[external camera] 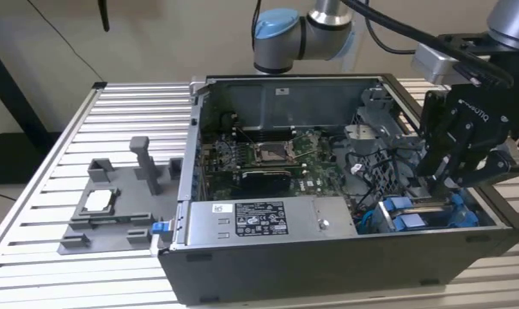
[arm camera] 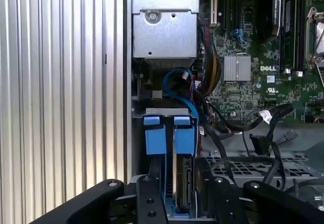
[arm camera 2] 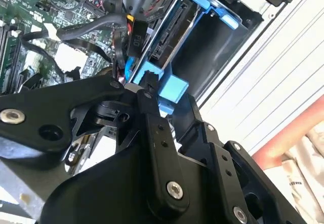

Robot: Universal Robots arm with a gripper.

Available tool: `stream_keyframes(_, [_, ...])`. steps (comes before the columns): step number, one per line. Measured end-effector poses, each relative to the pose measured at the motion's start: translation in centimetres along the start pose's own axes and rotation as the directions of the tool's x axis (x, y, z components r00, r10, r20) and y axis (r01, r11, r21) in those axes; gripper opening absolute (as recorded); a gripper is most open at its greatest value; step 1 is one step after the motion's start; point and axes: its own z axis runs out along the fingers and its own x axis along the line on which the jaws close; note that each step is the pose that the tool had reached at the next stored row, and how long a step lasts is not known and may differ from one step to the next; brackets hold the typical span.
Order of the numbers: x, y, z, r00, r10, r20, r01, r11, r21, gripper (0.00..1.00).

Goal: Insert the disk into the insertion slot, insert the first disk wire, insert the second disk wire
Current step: 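Insert the disk into the insertion slot, then insert the first disk wire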

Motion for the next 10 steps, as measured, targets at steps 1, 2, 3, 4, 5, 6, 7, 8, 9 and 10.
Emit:
stream_keyframes(1, [-0.01, 0.02, -0.08, 1.0, 0.0, 0.0001, 0.0, 1.0, 0.0, 0.41])
stream_keyframes(2, [-0.02, 0.04, -0.14, 1.0, 0.0, 0.0001, 0.0, 1.0, 0.0, 0.41])
stream_keyframes(3, [-0.04, 0.09, -0.17, 1.0, 0.0, 0.0006, 0.0, 1.0, 0.0003, 0.41])
stream_keyframes(4, [-0.03, 0.14, -0.19, 1.0, 0.0, 0.0031, 0.0, 1.0, 0.0007, 0.41])
stream_keyframes(5, [-0.03, 0.19, -0.2, 1.0, -0.001, 0.0099, 0.001, 1.0, 0.0011, 0.41])
stream_keyframes(6, [-0.04, 0.23, -0.22, 0.9998, -0.002, 0.0218, 0.002, 1.0, 0.0012, 0.41])
stream_keyframes(7, [-0.04, 0.27, -0.22, 0.9993, -0.003, 0.0363, 0.003, 1.0, 0.0014, 0.41])
stream_keyframes(8, [-0.04, 0.31, -0.21, 0.9986, -0.004, 0.0536, 0.004, 1.0, 0.0017, 0.41])
stream_keyframes(9, [-0.04, 0.34, -0.21, 0.9974, -0.006, 0.0719, 0.006, 1.0, 0.0024, 0.41])
stream_keyframes(10, [-0.04, 0.36, -0.21, 0.9959, -0.007, 0.09, 0.007, 1.0, 0.0035, 0.41])
